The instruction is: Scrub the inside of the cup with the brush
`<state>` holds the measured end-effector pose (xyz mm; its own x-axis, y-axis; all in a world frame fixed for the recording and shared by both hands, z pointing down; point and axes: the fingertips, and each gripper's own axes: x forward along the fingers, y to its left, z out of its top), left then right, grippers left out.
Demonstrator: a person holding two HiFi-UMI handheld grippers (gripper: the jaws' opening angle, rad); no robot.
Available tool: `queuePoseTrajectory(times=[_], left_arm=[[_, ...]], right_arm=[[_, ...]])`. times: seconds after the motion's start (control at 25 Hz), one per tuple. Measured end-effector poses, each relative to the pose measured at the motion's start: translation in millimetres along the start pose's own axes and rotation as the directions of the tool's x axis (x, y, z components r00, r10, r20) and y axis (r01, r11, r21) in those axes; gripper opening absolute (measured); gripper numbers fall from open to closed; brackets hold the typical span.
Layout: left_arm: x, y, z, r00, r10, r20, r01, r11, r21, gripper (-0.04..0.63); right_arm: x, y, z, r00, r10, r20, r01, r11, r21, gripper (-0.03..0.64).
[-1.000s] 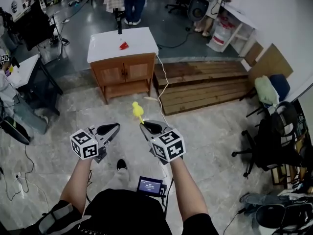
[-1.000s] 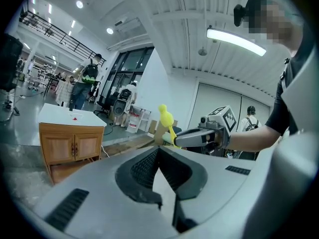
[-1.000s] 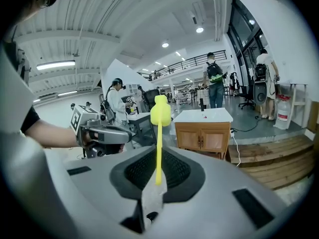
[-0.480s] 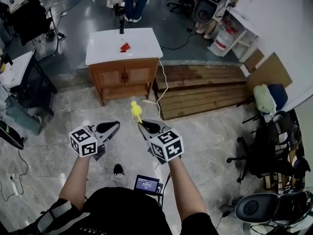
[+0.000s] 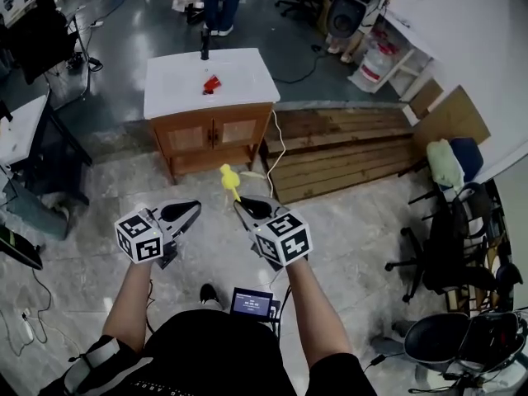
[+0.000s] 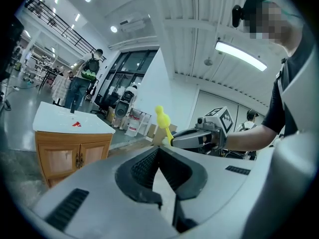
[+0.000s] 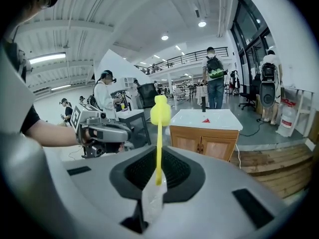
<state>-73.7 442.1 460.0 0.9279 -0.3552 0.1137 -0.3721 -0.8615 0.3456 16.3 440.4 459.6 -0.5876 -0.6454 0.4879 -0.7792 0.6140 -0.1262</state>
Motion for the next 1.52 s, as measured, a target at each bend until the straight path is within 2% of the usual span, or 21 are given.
queuePoseTrajectory(times=[0.2,0.48,0.6,0.96,1.28,1.52], left_arm=[[-8.9,26.5,6.3,0.999,0.029,0.038,-0.028,0.999,-0.015,0.003],[1.4,57.5,5.8,0.999,0.044,0.023,-0.043,0.998,-0.036,0.003],[7.5,77.8,10.0,0.996,0.081,0.024,-0.081,0.996,-0.036,0.003],[51.1,140.2,47.1,0.987,0.161,0.023,-0.16,0.987,-0.034,0.003],[102.0,168.3,79.6,0.986,0.165,0.013,-0.165,0.986,-0.014,0.003],[126.2,180.5,83.8,0.984,0.179,-0.01,-0.179,0.984,-0.012,0.003]], right_arm=[[15.2,-7.5,3.0,1.0,-0.012,-0.014,0.012,1.0,0.01,0.037],[43.7,-28.3,7.8,1.0,0.01,-0.016,-0.009,1.0,0.026,0.037],[58.3,-43.9,15.7,1.0,0.026,-0.008,-0.026,0.999,0.028,0.037],[94.5,-120.0,54.5,0.997,0.068,0.039,-0.069,0.997,0.039,0.037],[110.7,-187.9,82.3,0.989,0.113,0.093,-0.118,0.992,0.051,0.037],[118.0,-219.1,81.8,0.985,0.136,0.11,-0.145,0.986,0.081,0.037]])
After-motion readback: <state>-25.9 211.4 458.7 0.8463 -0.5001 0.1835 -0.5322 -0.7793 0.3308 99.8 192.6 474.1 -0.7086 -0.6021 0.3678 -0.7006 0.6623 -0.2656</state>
